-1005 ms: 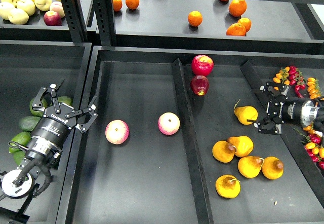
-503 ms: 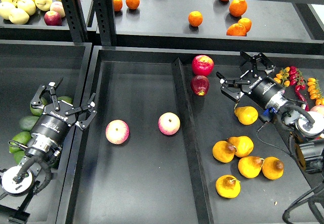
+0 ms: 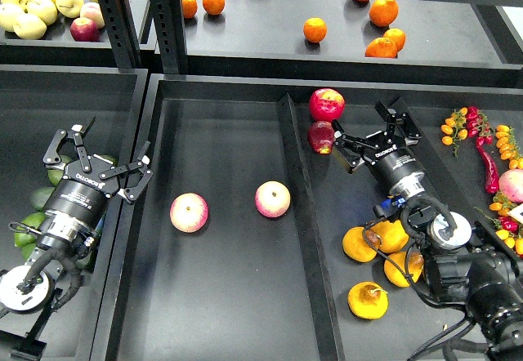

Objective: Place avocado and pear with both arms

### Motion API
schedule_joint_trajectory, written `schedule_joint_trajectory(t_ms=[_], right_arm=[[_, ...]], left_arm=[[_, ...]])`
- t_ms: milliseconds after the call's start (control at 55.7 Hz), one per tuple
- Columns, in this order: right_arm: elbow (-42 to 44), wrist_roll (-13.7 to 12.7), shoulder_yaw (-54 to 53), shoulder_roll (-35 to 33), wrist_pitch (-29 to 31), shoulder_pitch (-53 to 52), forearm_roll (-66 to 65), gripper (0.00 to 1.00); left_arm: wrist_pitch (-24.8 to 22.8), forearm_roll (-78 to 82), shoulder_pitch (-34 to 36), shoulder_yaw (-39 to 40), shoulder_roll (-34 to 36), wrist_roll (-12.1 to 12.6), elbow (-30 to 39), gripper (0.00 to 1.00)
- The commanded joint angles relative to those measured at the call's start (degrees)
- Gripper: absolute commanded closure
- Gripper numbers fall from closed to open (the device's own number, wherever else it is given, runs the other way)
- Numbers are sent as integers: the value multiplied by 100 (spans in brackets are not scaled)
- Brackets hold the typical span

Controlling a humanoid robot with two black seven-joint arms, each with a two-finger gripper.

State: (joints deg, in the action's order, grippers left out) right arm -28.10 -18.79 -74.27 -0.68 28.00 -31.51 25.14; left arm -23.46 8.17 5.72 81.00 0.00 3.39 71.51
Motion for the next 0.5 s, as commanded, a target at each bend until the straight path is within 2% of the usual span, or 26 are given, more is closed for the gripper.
schedule_joint_trajectory(t_ms=[0,144,215,323,395,485], right_arm=[[-11,25,-606,68,0,110,-140,0],[6,156,-1151,68,0,128,-747,0],[33,498,-1169,68,0,128,-1151,0],[-29,1333,-1125,68,0,58,-1467,0],[-99,1536,-1116,68,0,-13,-1494,0],[-344,1554,-1099,68,0,-48,-1512,0]], left_arm=[[-1,0,-1,4,0,-5,-14,0],[-1,0,-9,21,0,-5,-5,0],[-1,0,-9,48,0,-5,-14,0],[8,9,-18,30,0,-5,-32,0],[8,9,-9,13,0,-5,-40,0],[8,9,-9,30,0,-5,-49,0]])
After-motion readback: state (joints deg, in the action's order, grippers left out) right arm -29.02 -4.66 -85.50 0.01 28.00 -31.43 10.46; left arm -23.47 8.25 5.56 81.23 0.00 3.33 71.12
